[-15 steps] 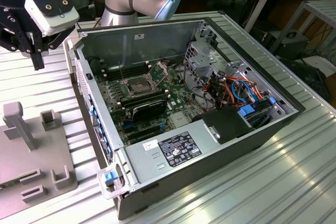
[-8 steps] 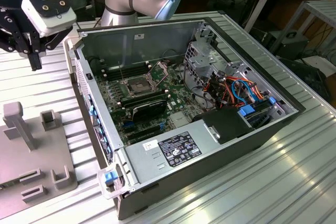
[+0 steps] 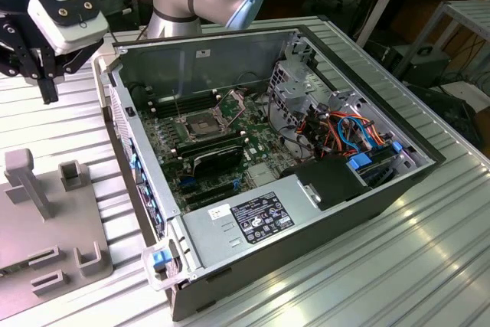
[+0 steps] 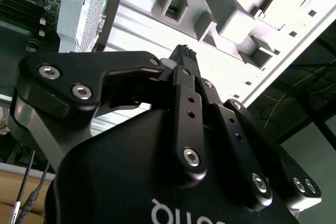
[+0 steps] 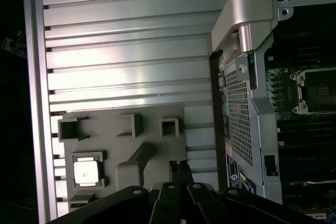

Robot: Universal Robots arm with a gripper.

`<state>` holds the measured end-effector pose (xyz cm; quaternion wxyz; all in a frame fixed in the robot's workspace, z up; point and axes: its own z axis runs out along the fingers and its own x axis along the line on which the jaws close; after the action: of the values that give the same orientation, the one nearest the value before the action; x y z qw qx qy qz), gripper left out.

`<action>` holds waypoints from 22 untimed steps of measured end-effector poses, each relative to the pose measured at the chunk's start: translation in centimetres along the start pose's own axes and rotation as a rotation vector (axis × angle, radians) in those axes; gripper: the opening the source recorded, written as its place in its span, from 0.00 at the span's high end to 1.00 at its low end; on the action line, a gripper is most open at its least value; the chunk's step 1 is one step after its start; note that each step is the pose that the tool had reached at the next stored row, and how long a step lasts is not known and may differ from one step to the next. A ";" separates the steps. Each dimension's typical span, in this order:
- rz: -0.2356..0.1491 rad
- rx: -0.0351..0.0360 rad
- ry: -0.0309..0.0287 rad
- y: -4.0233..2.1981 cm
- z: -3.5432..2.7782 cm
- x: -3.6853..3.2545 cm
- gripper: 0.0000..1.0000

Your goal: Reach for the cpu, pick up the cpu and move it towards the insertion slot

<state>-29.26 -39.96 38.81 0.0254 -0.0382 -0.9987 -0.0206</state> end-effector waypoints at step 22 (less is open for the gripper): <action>0.000 0.0006 0.0086 -0.04 0.10 0.51 0.89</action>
<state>-29.78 -39.96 38.73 0.0298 -0.0383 -0.9986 -0.0205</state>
